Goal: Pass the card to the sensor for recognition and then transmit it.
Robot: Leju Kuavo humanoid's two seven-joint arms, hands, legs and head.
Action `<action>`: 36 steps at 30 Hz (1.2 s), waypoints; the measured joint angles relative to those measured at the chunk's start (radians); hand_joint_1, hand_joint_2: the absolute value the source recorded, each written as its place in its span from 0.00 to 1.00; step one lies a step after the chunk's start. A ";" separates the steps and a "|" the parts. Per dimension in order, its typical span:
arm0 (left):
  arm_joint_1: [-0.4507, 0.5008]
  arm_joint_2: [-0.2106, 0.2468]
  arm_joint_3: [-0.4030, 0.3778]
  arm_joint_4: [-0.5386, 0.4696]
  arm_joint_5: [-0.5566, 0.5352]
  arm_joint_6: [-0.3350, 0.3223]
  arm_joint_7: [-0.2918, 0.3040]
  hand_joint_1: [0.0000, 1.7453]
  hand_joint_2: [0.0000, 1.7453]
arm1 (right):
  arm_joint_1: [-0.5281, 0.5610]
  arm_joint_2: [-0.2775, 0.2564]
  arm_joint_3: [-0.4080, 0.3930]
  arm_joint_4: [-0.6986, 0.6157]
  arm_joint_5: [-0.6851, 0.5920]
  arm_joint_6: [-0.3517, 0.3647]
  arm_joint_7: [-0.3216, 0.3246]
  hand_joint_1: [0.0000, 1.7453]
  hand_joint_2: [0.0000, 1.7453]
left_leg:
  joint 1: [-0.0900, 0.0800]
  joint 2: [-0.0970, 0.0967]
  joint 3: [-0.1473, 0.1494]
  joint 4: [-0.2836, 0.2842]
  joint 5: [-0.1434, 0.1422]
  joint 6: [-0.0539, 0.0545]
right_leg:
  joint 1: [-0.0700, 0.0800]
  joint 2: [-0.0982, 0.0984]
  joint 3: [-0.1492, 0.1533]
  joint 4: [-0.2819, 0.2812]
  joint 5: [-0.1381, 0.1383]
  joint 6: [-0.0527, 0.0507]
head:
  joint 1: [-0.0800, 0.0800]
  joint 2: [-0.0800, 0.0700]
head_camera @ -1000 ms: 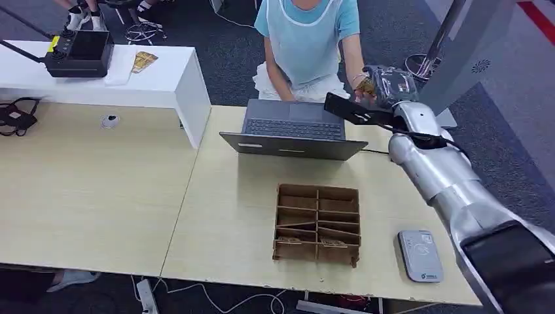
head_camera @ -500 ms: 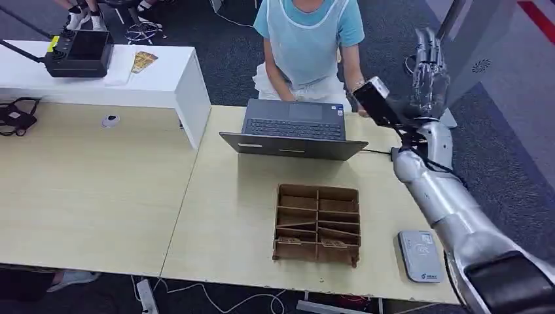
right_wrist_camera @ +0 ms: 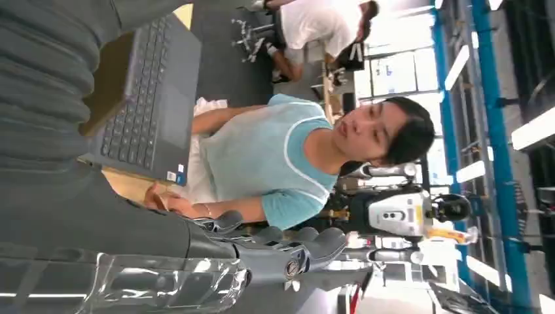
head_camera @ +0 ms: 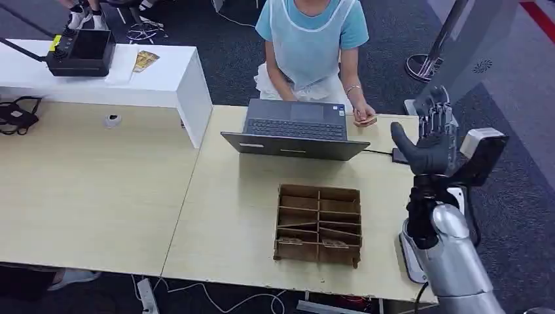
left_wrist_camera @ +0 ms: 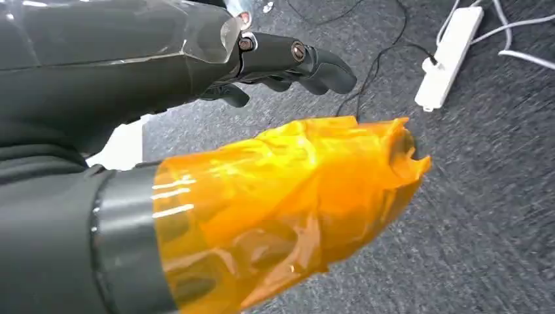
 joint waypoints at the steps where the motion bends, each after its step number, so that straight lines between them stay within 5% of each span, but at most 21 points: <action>1: 0.001 -0.001 0.003 0.000 0.000 0.000 0.002 0.00 0.00 | 0.055 -0.002 -0.019 -0.050 -0.019 0.013 -0.022 0.00 1.00 | 0.000 0.000 0.000 0.000 0.000 0.000 | 0.000 0.000 0.001 0.000 -0.001 0.001 | 0.000 0.000; 10: 0.005 -0.014 0.030 0.000 0.004 0.001 0.051 0.00 0.00 | 0.491 0.035 -0.136 -0.360 -0.054 0.129 -0.141 0.00 1.00 | 0.000 0.000 0.002 0.000 -0.006 -0.001 | 0.000 -0.001 0.002 0.000 -0.006 -0.002 | 0.000 0.000; 21: 0.005 -0.032 0.052 0.000 0.004 0.012 0.085 0.00 0.00 | 0.725 0.169 -0.149 -0.427 0.136 0.062 -0.213 0.00 1.00 | 0.000 0.000 0.002 -0.001 -0.006 -0.001 | 0.000 0.000 0.002 0.000 -0.006 -0.002 | 0.000 0.000; 29: 0.004 -0.034 0.063 0.000 0.004 0.014 0.135 0.00 0.00 | 0.788 0.266 -0.152 -0.385 0.280 -0.085 -0.221 0.00 1.00 | 0.000 0.001 0.003 -0.001 -0.006 -0.001 | 0.000 0.001 0.002 0.000 -0.007 -0.002 | 0.000 0.000; 36: 0.004 -0.032 0.063 0.000 0.004 0.016 0.175 0.00 0.00 | 0.781 0.306 -0.190 -0.304 0.670 -0.434 -0.171 0.00 1.00 | 0.000 0.001 0.003 -0.001 -0.006 -0.001 | 0.000 0.001 0.003 0.000 -0.007 -0.002 | 0.000 0.000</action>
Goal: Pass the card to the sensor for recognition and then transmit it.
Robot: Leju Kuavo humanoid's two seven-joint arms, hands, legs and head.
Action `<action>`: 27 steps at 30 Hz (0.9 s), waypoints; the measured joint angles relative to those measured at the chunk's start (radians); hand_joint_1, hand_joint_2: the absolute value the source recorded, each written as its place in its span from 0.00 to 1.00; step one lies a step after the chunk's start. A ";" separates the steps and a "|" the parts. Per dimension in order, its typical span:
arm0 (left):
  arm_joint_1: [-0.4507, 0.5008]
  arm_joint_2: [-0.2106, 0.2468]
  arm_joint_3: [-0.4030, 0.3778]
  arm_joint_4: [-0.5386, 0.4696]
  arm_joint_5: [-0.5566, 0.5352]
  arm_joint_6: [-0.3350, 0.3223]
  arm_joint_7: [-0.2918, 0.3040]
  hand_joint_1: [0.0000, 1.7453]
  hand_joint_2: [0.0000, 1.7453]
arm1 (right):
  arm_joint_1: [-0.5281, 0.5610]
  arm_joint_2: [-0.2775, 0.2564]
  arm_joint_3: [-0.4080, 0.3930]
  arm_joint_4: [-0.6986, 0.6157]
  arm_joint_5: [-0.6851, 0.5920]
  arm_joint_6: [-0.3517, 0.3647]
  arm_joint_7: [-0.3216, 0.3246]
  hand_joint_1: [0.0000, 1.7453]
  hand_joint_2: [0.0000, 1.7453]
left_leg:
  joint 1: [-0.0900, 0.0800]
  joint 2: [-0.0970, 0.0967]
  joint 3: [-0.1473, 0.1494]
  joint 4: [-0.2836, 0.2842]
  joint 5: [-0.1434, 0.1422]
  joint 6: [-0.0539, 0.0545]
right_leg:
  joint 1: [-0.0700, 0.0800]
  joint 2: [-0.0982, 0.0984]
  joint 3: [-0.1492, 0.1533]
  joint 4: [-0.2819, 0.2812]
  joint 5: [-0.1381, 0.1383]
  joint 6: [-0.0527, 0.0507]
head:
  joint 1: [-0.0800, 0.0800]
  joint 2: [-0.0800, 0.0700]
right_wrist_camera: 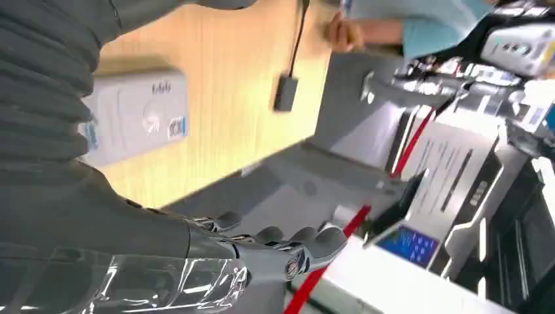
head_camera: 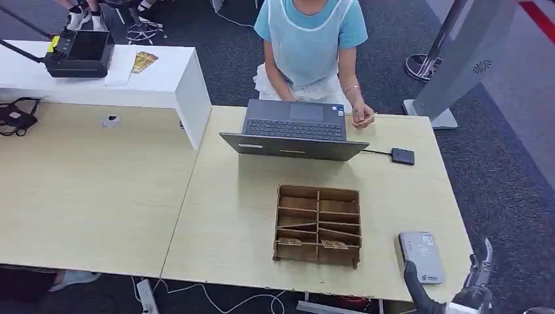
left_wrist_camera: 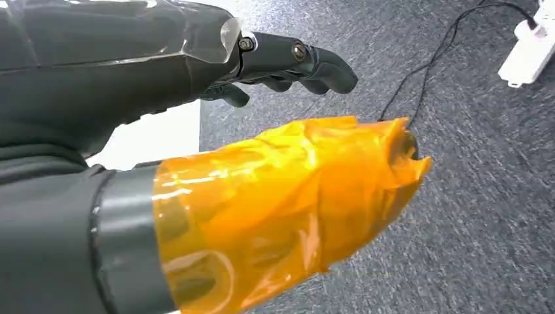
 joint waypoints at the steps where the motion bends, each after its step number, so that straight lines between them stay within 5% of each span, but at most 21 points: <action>1: 0.000 0.001 0.000 0.000 0.000 0.000 -0.001 0.00 0.00 | -0.004 0.001 -0.005 0.012 0.015 -0.013 0.005 0.00 1.00 | 0.000 0.000 0.000 0.000 0.000 0.000 | 0.000 0.000 0.000 0.000 0.000 0.000 | 0.000 0.000; 8: 0.000 0.003 0.007 0.000 0.000 0.001 -0.007 0.00 0.00 | -0.021 0.051 -0.078 0.073 0.256 -0.032 -0.016 0.00 1.00 | 0.000 0.000 0.000 0.000 0.000 0.000 | 0.000 0.000 0.000 0.000 0.000 0.000 | 0.000 0.000; 27: -0.001 0.007 0.010 0.000 0.000 0.000 -0.007 0.00 0.00 | -0.022 0.176 -0.265 0.079 0.624 -0.033 -0.080 0.00 1.00 | 0.000 0.001 0.001 0.000 0.000 0.000 | 0.000 0.001 0.001 0.000 0.000 0.000 | 0.000 0.000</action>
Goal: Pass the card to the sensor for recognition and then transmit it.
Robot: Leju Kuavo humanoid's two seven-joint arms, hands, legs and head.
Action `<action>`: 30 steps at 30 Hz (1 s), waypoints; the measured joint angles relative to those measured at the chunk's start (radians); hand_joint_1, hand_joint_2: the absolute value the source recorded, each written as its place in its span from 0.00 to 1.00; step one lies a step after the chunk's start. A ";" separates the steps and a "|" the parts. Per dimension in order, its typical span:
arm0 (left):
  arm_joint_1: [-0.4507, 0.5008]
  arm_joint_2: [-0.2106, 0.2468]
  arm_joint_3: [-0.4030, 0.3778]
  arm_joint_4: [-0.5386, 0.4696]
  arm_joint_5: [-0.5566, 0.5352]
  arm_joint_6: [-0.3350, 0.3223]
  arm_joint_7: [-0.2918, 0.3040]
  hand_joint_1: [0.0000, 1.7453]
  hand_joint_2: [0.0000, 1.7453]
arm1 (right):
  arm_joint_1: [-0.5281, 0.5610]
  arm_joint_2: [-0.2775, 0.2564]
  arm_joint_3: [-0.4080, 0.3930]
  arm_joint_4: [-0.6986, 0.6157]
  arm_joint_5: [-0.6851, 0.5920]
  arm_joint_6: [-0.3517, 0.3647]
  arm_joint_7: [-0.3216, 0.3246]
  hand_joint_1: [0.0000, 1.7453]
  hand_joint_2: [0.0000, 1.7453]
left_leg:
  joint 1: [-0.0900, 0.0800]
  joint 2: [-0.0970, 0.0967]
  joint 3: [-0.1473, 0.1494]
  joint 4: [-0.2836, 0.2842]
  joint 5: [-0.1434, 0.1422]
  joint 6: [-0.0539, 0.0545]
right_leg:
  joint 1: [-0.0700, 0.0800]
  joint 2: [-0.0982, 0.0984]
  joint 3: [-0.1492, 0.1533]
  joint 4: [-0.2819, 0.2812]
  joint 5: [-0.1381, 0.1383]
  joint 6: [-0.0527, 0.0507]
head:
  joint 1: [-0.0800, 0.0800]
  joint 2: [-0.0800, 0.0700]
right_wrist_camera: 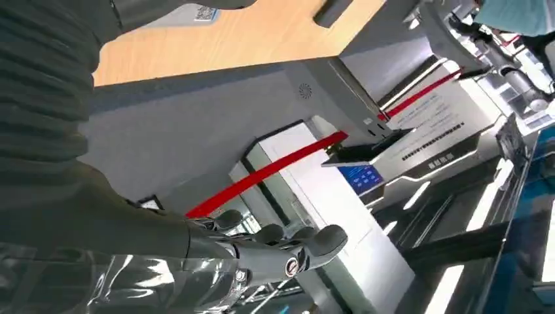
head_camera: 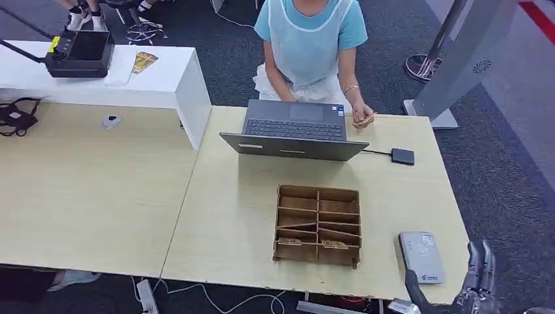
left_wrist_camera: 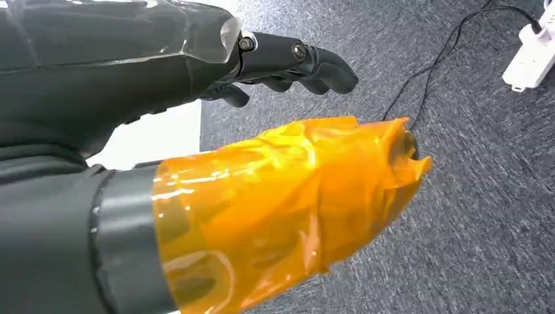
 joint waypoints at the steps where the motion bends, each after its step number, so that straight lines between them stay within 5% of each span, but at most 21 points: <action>1: 0.000 0.001 0.000 0.000 0.000 0.000 0.000 0.00 0.00 | 0.000 0.001 -0.002 0.000 0.034 0.000 0.005 0.00 1.00 | 0.000 0.000 0.000 0.000 0.000 0.000 | 0.000 0.000 0.000 0.000 0.000 0.000 | 0.000 0.000; 4: 0.000 0.004 0.000 0.000 0.000 0.000 -0.002 0.00 0.00 | 0.001 0.002 -0.009 0.001 0.173 0.000 0.021 0.00 1.00 | 0.000 0.000 0.000 0.000 0.000 0.000 | 0.000 0.000 0.000 0.000 0.000 0.000 | 0.000 0.000; 8: 0.000 0.009 0.000 0.000 0.000 -0.003 -0.002 0.00 0.00 | 0.010 -0.018 -0.004 0.003 0.472 0.000 0.203 0.00 1.00 | 0.000 0.000 0.000 0.000 0.000 0.000 | 0.000 0.000 0.000 0.000 0.000 0.000 | 0.000 0.000; 13: -0.001 0.014 0.000 0.000 0.000 -0.004 -0.003 0.00 0.00 | 0.011 -0.087 0.059 0.009 0.494 -0.001 0.392 0.00 1.00 | 0.000 0.000 0.000 0.000 0.000 0.000 | 0.000 0.000 0.000 0.000 0.000 0.000 | 0.000 0.000; 30: -0.001 0.013 0.000 0.000 0.000 0.001 -0.001 0.00 0.00 | 0.011 -0.294 0.301 -0.003 0.536 -0.002 0.672 0.00 1.00 | 0.000 0.000 0.000 0.000 0.000 0.000 | 0.000 0.000 0.001 0.000 0.000 0.000 | 0.000 0.000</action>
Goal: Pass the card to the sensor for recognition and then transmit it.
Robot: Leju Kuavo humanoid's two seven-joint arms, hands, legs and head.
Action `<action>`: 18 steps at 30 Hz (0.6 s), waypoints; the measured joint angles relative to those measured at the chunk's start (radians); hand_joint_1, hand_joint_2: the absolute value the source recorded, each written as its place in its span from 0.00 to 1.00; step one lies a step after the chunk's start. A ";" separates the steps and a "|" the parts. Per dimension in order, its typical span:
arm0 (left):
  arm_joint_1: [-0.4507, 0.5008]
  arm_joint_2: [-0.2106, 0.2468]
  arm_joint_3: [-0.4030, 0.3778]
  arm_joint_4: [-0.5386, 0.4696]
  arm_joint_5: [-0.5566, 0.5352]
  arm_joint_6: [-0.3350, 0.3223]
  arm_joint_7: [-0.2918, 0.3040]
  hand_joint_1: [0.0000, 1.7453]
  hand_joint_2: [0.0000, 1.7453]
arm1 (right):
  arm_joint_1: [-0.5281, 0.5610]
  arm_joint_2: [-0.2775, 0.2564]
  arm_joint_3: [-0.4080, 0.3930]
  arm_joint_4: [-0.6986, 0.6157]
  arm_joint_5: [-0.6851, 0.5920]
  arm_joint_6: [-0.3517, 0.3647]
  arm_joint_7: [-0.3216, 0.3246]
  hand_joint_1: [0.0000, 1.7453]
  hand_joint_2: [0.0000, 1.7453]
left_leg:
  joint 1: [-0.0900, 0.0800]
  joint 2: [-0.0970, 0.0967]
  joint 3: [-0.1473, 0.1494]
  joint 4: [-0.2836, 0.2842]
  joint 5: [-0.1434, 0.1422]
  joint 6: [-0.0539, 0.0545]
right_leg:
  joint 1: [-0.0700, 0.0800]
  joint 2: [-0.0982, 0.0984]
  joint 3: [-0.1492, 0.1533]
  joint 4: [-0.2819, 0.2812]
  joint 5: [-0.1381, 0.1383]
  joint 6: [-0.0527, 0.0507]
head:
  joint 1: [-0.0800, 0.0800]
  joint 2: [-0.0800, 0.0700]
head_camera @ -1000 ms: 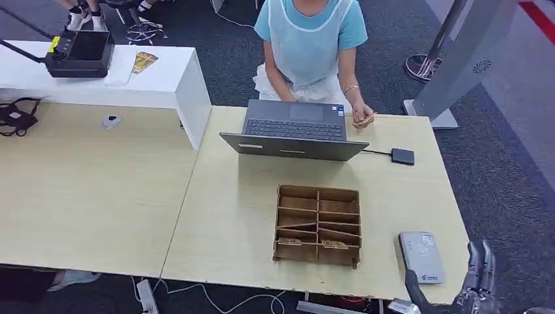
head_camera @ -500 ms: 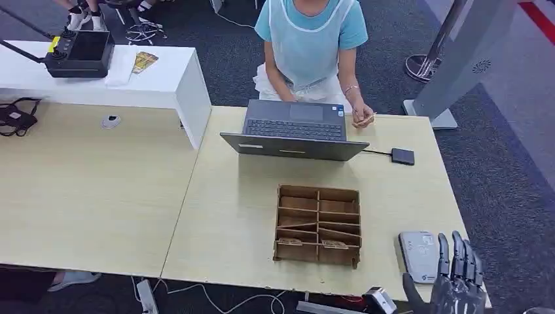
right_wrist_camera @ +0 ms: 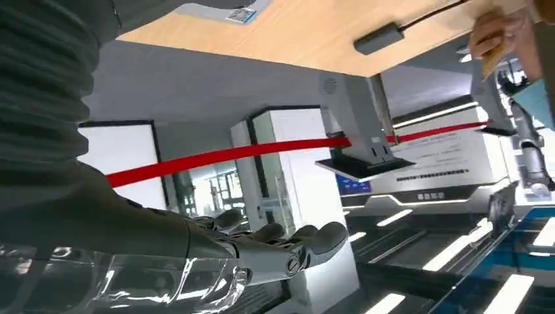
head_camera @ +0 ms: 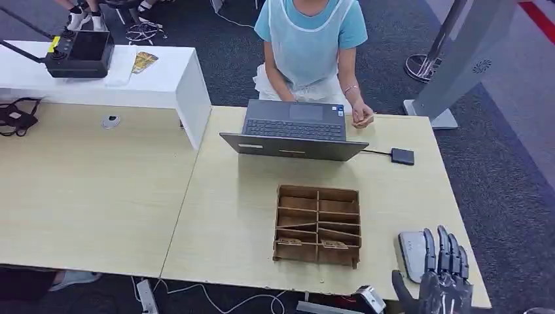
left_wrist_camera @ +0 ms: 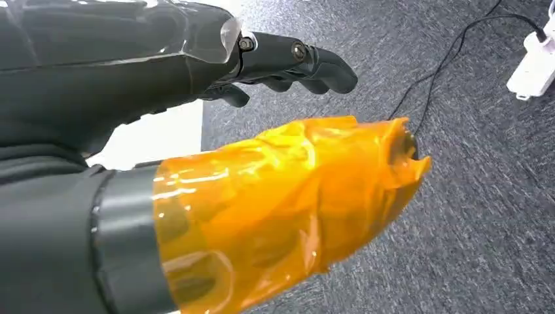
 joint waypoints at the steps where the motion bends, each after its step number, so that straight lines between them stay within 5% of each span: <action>1: 0.000 -0.001 0.000 0.000 0.000 0.000 0.000 0.00 0.00 | -0.001 -0.011 0.011 0.000 0.000 0.000 0.005 0.00 1.00 | 0.000 0.000 0.000 0.000 0.000 0.000 | 0.000 0.000 0.000 0.000 0.000 0.000 | 0.000 0.000; 18: -0.001 -0.006 0.000 0.000 0.000 -0.001 -0.003 0.00 0.00 | -0.055 -0.120 0.179 0.028 0.000 0.000 0.060 0.00 1.00 | 0.000 0.000 0.000 0.000 0.000 0.000 | 0.000 0.000 0.000 0.000 0.000 0.000 | 0.000 0.000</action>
